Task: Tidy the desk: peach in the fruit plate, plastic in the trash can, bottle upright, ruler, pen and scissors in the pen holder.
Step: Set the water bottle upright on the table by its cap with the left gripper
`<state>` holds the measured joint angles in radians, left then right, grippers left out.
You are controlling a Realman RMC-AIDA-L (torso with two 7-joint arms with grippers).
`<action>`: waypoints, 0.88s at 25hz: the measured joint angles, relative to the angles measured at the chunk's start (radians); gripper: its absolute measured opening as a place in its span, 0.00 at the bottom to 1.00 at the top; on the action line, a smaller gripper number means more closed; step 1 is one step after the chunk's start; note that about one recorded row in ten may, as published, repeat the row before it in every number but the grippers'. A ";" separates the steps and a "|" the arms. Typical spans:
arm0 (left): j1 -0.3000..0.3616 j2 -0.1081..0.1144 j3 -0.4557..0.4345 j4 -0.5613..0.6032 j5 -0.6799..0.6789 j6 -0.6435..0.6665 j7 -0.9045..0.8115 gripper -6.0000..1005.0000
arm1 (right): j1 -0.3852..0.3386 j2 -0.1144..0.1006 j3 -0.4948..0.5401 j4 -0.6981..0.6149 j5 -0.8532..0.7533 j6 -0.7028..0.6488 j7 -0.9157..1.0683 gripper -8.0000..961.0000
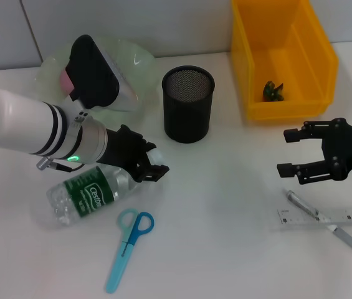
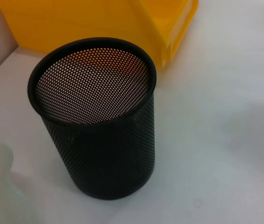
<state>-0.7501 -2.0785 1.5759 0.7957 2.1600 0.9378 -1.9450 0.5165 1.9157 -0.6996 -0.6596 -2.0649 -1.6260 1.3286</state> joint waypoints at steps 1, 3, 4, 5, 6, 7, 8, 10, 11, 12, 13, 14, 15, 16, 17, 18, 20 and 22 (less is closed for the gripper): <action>0.000 0.000 0.004 -0.001 0.000 -0.006 0.000 0.54 | 0.000 0.000 0.000 0.000 0.000 0.000 0.000 0.86; 0.000 0.000 0.006 -0.002 0.000 -0.009 0.000 0.54 | 0.000 0.000 0.000 0.000 0.000 0.000 0.000 0.86; 0.000 0.000 0.009 -0.002 0.000 -0.012 0.001 0.54 | 0.001 0.000 0.000 0.000 0.000 0.001 0.000 0.86; 0.000 0.000 0.012 -0.002 0.000 -0.014 0.002 0.54 | 0.001 0.000 0.000 0.000 0.000 0.001 0.000 0.86; 0.000 0.000 0.020 -0.002 0.000 -0.017 0.007 0.54 | 0.003 0.000 0.000 0.000 0.000 0.001 0.000 0.86; 0.000 0.000 0.020 -0.002 0.000 -0.017 0.007 0.54 | 0.003 0.000 0.000 0.000 0.000 0.001 0.000 0.86; 0.000 0.000 0.026 -0.002 0.000 -0.017 0.009 0.54 | 0.004 0.000 0.000 0.000 0.000 0.002 0.000 0.86; 0.000 0.000 0.034 0.003 0.000 -0.019 0.009 0.51 | 0.005 0.000 0.000 0.000 0.000 0.002 0.000 0.86; -0.002 0.000 0.036 0.005 0.000 -0.018 0.010 0.50 | 0.006 0.000 0.000 0.000 0.000 0.003 0.001 0.86; -0.004 0.000 0.037 0.005 0.000 -0.018 0.010 0.48 | 0.006 0.000 0.000 0.000 0.000 0.003 0.001 0.86; -0.007 0.000 0.037 0.003 0.000 -0.018 0.013 0.47 | 0.007 -0.001 0.000 0.000 0.000 0.003 0.001 0.86; -0.008 0.000 0.037 0.003 0.000 -0.018 0.015 0.46 | 0.007 -0.001 0.000 0.001 0.000 0.004 0.001 0.86; -0.009 0.000 0.037 0.002 0.000 -0.018 0.018 0.44 | 0.008 0.000 0.000 0.001 -0.002 0.006 0.001 0.86; -0.009 0.000 0.038 0.002 -0.001 -0.018 0.021 0.43 | 0.009 0.002 0.001 0.001 -0.009 0.011 0.002 0.86; -0.009 0.000 0.038 0.004 -0.001 -0.017 0.023 0.43 | 0.009 0.002 0.001 0.001 -0.009 0.011 0.002 0.86; -0.009 0.000 0.038 0.007 -0.003 -0.014 0.024 0.43 | 0.010 0.002 0.001 0.001 -0.012 0.013 0.003 0.86; -0.009 0.000 0.038 0.008 -0.004 -0.011 0.025 0.43 | 0.010 0.002 -0.001 0.001 -0.012 0.015 0.004 0.86; -0.009 0.000 0.038 0.009 -0.004 -0.010 0.026 0.43 | 0.010 0.002 -0.001 0.000 -0.012 0.015 0.004 0.86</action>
<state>-0.7596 -2.0786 1.6137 0.8043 2.1559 0.9275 -1.9190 0.5270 1.9176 -0.7006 -0.6593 -2.0773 -1.6109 1.3327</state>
